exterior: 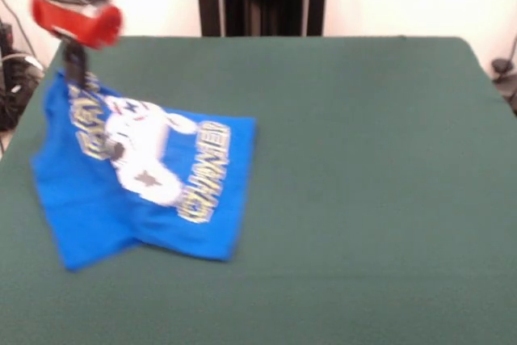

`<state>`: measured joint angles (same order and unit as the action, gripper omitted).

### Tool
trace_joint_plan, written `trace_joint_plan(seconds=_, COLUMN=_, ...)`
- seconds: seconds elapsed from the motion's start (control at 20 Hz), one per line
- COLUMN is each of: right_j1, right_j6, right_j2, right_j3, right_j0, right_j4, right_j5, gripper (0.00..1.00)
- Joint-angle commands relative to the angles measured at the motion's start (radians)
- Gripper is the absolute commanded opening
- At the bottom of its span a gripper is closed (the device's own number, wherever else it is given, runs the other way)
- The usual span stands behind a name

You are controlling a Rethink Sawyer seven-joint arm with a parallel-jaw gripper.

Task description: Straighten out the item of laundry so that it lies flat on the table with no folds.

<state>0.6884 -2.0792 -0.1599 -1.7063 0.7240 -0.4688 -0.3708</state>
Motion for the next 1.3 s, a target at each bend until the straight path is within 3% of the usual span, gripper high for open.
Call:
trace_joint_plan(seconds=0.05, right_j1=0.119, right_j6=0.282, right_j2=-0.148, right_j3=-0.203, right_j0=0.055, right_j4=-0.057, right_j5=-0.161, gripper=0.00)
trace_joint_plan(seconds=0.4, right_j1=0.167, right_j6=0.271, right_j2=-0.182, right_j3=-0.234, right_j0=0.104, right_j4=-0.068, right_j5=-0.176, gripper=0.00)
trace_joint_plan(seconds=0.45, right_j1=0.164, right_j6=0.257, right_j2=-0.200, right_j3=-0.237, right_j0=0.117, right_j4=-0.077, right_j5=-0.170, gripper=1.00)
trace_joint_plan(seconds=1.3, right_j1=0.142, right_j6=0.217, right_j2=-0.285, right_j3=-0.228, right_j0=0.141, right_j4=-0.100, right_j5=-0.159, gripper=1.00)
